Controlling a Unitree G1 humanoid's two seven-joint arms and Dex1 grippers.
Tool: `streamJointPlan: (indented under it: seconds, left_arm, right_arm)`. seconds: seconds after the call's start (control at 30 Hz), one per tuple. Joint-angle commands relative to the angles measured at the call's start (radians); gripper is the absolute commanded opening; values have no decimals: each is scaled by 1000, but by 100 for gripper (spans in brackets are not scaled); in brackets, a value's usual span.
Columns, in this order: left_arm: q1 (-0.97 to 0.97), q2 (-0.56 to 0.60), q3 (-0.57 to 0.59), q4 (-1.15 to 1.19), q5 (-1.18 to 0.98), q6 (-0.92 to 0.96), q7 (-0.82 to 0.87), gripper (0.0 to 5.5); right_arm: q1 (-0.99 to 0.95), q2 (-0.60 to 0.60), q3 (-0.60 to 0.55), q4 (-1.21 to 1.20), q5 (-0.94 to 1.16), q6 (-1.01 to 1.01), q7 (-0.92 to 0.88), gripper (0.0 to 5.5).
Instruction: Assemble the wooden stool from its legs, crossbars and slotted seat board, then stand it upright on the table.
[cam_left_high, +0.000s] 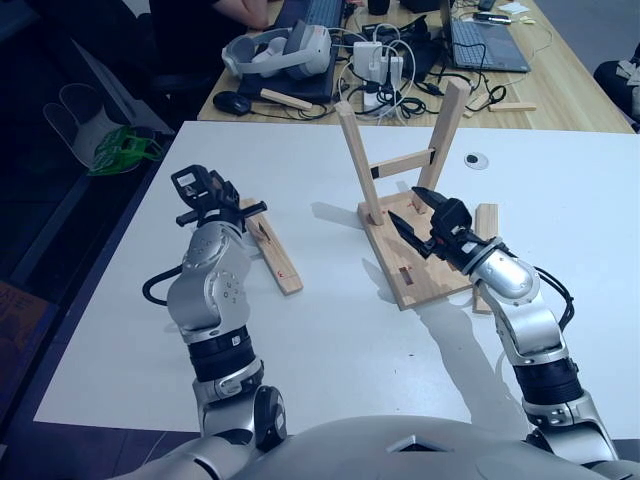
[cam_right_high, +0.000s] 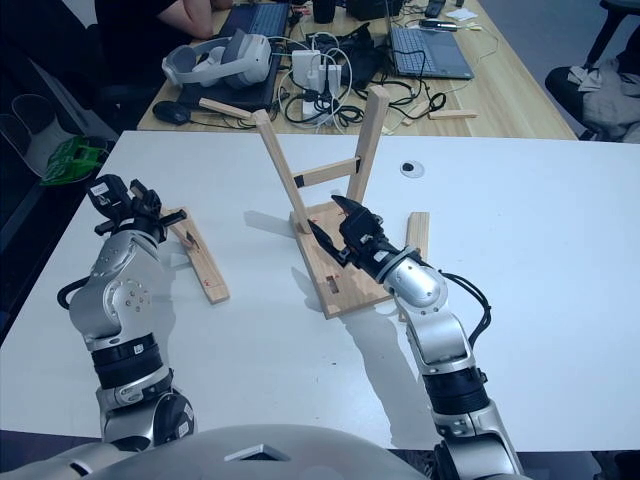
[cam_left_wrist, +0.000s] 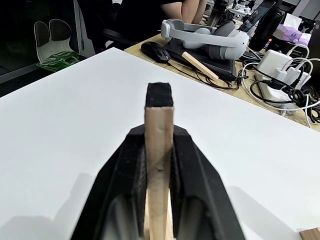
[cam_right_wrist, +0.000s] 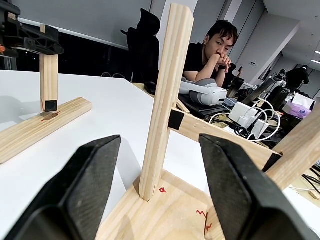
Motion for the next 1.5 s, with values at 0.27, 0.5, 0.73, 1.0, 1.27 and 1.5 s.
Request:
streamJointPlan:
  seconds: [0.27, 0.5, 0.73, 1.0, 1.27, 1.5]
  left_arm:
    - [66, -38, -22, 88, 27, -96, 4, 40]
    - [63, -13, -39, 88, 57, -143, 13, 40]
    - [43, -86, 6, 66, -10, -223, 30, 40]
    - [51, -71, -5, 73, 23, -236, 57, 40]
    - [49, -66, -2, 122, 40, -279, 64, 40]
    - [46, -49, -12, 167, 72, -282, 79, 40]
  right_arm:
    - [9, 14, 15, 12, 1, -2, -5, 290]
    - [17, 12, 14, 22, 1, -10, -8, 290]
    - [17, 11, 17, 31, -3, -16, -6, 290]
    - [19, 11, 17, 32, -1, -14, -6, 290]
    - [7, 5, 14, 36, 4, -13, 4, 290]
    - [6, 4, 13, 39, 2, -16, 7, 290]
